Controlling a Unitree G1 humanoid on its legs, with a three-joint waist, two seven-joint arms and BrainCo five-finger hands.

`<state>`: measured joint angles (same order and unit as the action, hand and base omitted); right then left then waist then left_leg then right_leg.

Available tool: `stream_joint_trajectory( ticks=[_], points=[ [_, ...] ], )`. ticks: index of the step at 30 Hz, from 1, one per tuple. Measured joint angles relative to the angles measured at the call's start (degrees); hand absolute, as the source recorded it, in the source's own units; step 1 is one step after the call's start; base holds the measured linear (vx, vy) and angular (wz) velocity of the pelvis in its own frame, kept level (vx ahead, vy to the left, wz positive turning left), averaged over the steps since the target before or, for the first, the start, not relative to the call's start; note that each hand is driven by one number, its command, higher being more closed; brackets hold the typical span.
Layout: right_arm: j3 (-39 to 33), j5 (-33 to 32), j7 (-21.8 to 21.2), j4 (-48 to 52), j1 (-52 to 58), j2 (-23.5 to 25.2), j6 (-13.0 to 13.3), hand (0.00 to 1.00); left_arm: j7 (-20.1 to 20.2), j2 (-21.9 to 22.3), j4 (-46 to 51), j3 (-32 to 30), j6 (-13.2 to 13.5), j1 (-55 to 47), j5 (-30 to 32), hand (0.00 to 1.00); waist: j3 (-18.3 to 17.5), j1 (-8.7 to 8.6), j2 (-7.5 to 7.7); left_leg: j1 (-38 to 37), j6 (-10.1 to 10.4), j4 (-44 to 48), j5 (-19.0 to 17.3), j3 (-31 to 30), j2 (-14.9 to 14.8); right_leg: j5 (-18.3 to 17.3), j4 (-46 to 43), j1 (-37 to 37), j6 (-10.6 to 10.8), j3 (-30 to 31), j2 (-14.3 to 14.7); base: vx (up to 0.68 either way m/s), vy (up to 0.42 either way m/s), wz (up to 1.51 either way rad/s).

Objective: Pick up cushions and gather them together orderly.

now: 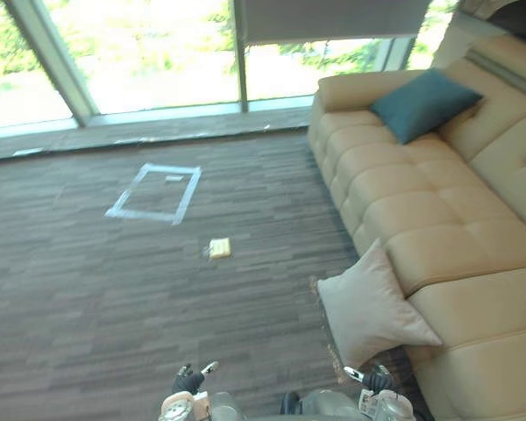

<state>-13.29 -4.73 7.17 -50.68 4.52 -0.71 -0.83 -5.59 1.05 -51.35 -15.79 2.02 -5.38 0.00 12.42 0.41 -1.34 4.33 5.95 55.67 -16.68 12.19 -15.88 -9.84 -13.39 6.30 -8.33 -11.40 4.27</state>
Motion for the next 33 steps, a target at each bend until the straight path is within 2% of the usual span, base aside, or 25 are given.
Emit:
stream_joint_trajectory(
  ticks=[1,2,4,6,7,8,9,10,11,13,14,16,17,18,20,21,22,23,24,26,28,29,30,31,33],
  points=[
    [0.0,0.0,0.0,0.0,0.0,0.0,0.0,0.0,0.0,0.0,0.3,0.0,0.0,0.0,0.0,0.0,0.1,0.0,0.16,0.8,-0.2,-1.6,-0.3,0.1,0.2,0.0,0.5,0.6,0.0,0.9,0.0,0.49,-0.04,-1.12],
    [-0.1,0.0,0.2,0.1,-0.1,0.1,-0.1,0.0,0.0,0.4,0.7,0.0,0.2,-0.1,0.0,0.0,0.1,0.4,0.12,4.0,-0.5,-9.6,-1.5,-1.4,2.0,-0.5,2.0,3.0,0.9,4.4,-0.2,0.38,0.034,-1.03],
    [0.0,0.0,0.2,0.2,-0.1,0.1,-0.2,0.0,-0.1,0.5,1.0,0.0,0.3,-0.1,-0.1,0.0,0.1,0.64,0.11,5.9,-0.5,-16.1,-1.5,-4.7,4.2,-1.1,2.2,3.9,1.8,7.0,-0.4,0.36,0.104,-1.01],
    [0.2,0.0,0.6,0.2,0.0,0.1,-0.1,0.0,-0.4,0.7,1.1,0.0,1.1,0.2,-0.1,0.0,0.2,1.53,0.17,8.6,0.5,-25.4,-0.6,-14.0,8.8,-3.6,1.3,4.8,3.0,13.7,-0.7,0.34,0.232,-1.27],
    [0.3,0.0,0.7,0.2,0.0,0.1,-0.1,0.0,-0.4,0.7,1.1,0.0,1.2,0.2,-0.1,0.0,0.2,1.59,0.18,8.8,0.5,-26.0,-0.3,-14.9,9.1,-4.0,0.9,4.9,3.2,14.5,-0.7,0.36,0.288,-1.31],
    [0.5,0.0,0.8,0.2,0.0,0.1,-0.1,0.0,-0.6,0.7,1.0,0.0,1.4,0.1,-0.1,0.0,0.1,1.59,0.2,8.7,-0.2,-28.3,0.7,-17.7,10.2,-6.3,-1.1,4.8,4.2,18.0,-0.7,0.28,0.26,-1.05],
    [0.7,0.0,0.8,0.3,0.1,0.1,-0.1,0.0,-0.7,0.7,0.9,0.0,1.4,0.1,-0.2,0.0,0.1,1.6,0.13,8.4,-0.9,-29.2,1.1,-18.1,10.4,-7.7,-2.5,4.8,4.8,19.8,-0.5,0.39,0.361,-1.42],
    [0.8,0.0,0.8,0.2,0.2,0.0,-0.1,0.0,-0.8,0.6,0.7,0.0,1.4,0.1,-0.3,0.0,-0.1,1.74,0.21,7.4,-0.6,-28.9,3.4,-17.7,10.3,-9.7,-4.8,4.7,5.6,23.1,-0.4,0.4,0.408,-1.69],
    [2.0,0.1,0.8,0.1,1.3,0.6,-0.2,0.0,-0.8,0.0,0.7,0.0,1.5,-0.3,-0.4,0.0,-1.2,2.15,0.59,6.4,-0.5,-26.6,4.5,-14.4,10.4,-12.2,-7.4,4.5,6.9,27.9,-1.3,0.46,0.489,-1.68],
    [3.5,0.2,0.6,0.3,1.8,1.5,-0.2,0.0,-0.9,-1.4,0.0,-0.1,1.5,-0.7,-0.2,0.0,-3.2,2.42,3.11,4.8,-1.3,-26.6,2.5,-8.6,10.1,-12.2,-11.6,2.3,8.0,29.9,-3.1,0.38,0.411,-1.73],
    [3.6,0.2,0.7,0.3,2.3,2.3,0.0,0.0,-1.0,-2.0,-0.7,-0.1,1.4,-0.6,-0.2,0.0,-3.7,2.48,3.9,2.0,-2.5,-27.4,1.6,-4.3,9.2,-10.4,-17.1,-1.3,10.2,26.6,-4.3,0.3,0.323,-1.53],
    [3.4,0.2,0.7,0.3,2.5,2.1,0.0,0.0,-1.7,-2.1,-1.4,-0.1,1.4,-0.5,-0.3,0.0,-3.6,2.57,3.94,-0.8,-2.9,-29.5,1.4,-1.4,9.0,-10.2,-20.1,-3.2,10.6,21.0,-6.5,0.26,0.293,-1.06],
    [3.4,0.3,0.6,0.3,2.5,1.7,0.1,0.0,-2.0,-1.9,-2.1,-0.1,1.3,-0.6,-0.8,0.0,-3.7,2.5,3.55,-4.6,-3.0,-32.6,1.5,1.8,8.5,-10.6,-20.8,-4.0,10.9,13.3,-9.5,0.18,0.209,-0.92],
    [3.4,0.3,0.6,0.3,2.5,1.5,0.1,0.0,-2.0,-1.9,-2.4,-0.1,1.3,-0.6,-1.2,0.0,-3.8,2.58,3.36,-5.6,-3.0,-33.7,1.5,2.7,8.2,-10.7,-20.7,-4.3,10.9,10.6,-10.3,0.15,0.151,-1.05],
    [4.1,0.3,0.7,0.3,2.1,0.7,0.4,0.0,-2.0,-1.6,-3.9,-0.1,1.1,-0.5,-1.8,0.0,-4.0,2.63,2.0,-11.0,-2.4,-38.6,1.8,8.7,6.1,-10.4,-17.5,-4.6,11.0,-5.6,-14.1,0.12,0.095,-1.25],
    [4.5,0.3,0.7,0.4,1.7,0.5,0.6,0.0,-1.9,-1.6,-4.5,0.0,1.0,-0.3,-1.9,0.0,-4.2,2.59,1.8,-12.6,-1.7,-40.4,2.2,11.0,5.7,-10.0,-15.6,-5.0,11.0,-10.2,-15.1,0.1,0.044,-1.13],
    [4.5,0.3,0.7,0.4,1.4,0.5,0.6,0.0,-1.9,-1.6,-4.6,0.2,1.0,-0.3,-1.9,0.0,-4.2,2.59,1.72,-13.1,-1.4,-41.3,2.4,11.9,5.7,-9.6,-14.6,-5.5,10.8,-12.0,-15.4,0.13,-0.019,-0.95],
    [4.5,0.5,0.7,0.3,1.2,0.3,0.6,0.0,-1.9,-1.9,-5.5,0.8,1.0,0.1,-1.9,0.0,-4.2,2.35,1.67,-13.6,-0.8,-42.4,2.8,13.5,5.7,-7.5,-10.4,-6.7,10.3,-14.1,-15.1,0.18,-0.088,-0.77],
    [4.4,1.0,0.6,0.5,1.1,0.6,0.6,0.0,-1.7,-2.3,-6.2,1.8,0.8,0.8,-1.8,0.0,-4.2,1.66,1.65,-13.6,-0.3,-42.7,3.1,13.9,6.1,-1.4,-6.0,-7.1,9.4,-12.3,-13.5,0.22,-0.122,-0.59],
    [3.8,2.2,0.6,0.2,0.5,-0.9,0.6,0.0,-1.6,-0.7,-6.6,2.0,0.2,1.0,-1.7,0.0,-4.0,1.32,-0.59,-14.6,-0.4,-43.6,4.9,12.8,5.3,-1.4,-5.2,-5.7,8.6,-11.8,-11.7,0.24,-0.167,-0.2],
    [3.0,2.3,0.7,0.2,0.5,-1.4,0.6,0.0,-1.5,0.2,-6.5,1.9,0.2,1.1,-1.7,0.0,-3.9,1.1,-1.63,-14.3,-0.3,-41.6,5.1,11.5,4.0,-2.0,-4.1,-4.2,8.1,-12.2,-10.8,0.2,-0.206,0.0],
    [2.7,2.3,0.7,0.1,0.6,-1.5,0.6,0.0,-1.4,0.3,-6.0,1.9,0.1,1.2,-1.7,0.0,-3.8,1.08,-2.0,-12.9,-0.3,-36.8,5.1,10.1,2.6,-2.1,-3.1,-2.8,7.8,-12.7,-10.1,0.21,-0.297,0.21],
    [2.8,2.3,0.7,0.2,0.9,-1.5,0.6,0.0,-1.2,0.2,-5.1,1.3,0.1,1.2,-1.4,0.0,-3.1,0.99,-1.61,-8.4,-1.8,-24.7,6.0,6.9,-0.1,-2.6,-0.9,0.3,7.2,-13.2,-8.8,0.15,-0.258,0.2],
    [3.0,2.2,0.7,0.2,1.0,-1.5,0.6,0.0,-1.2,0.2,-4.6,1.1,0.1,1.1,-1.4,0.0,-2.9,1.16,-1.51,-6.3,-3.2,-19.2,6.8,5.6,-1.3,-2.8,-0.1,1.7,6.9,-13.0,-8.4,0.12,-0.241,0.04],
    [3.4,2.1,0.8,0.2,1.0,-1.4,0.5,0.0,-1.2,0.3,-2.5,1.3,0.3,0.3,-1.3,0.0,-2.6,2.0,-1.58,0.0,-2.9,-5.8,4.8,2.1,-3.6,-4.7,0.4,4.0,6.1,-11.7,-7.5,0.08,-0.109,-0.35]
  ],
)
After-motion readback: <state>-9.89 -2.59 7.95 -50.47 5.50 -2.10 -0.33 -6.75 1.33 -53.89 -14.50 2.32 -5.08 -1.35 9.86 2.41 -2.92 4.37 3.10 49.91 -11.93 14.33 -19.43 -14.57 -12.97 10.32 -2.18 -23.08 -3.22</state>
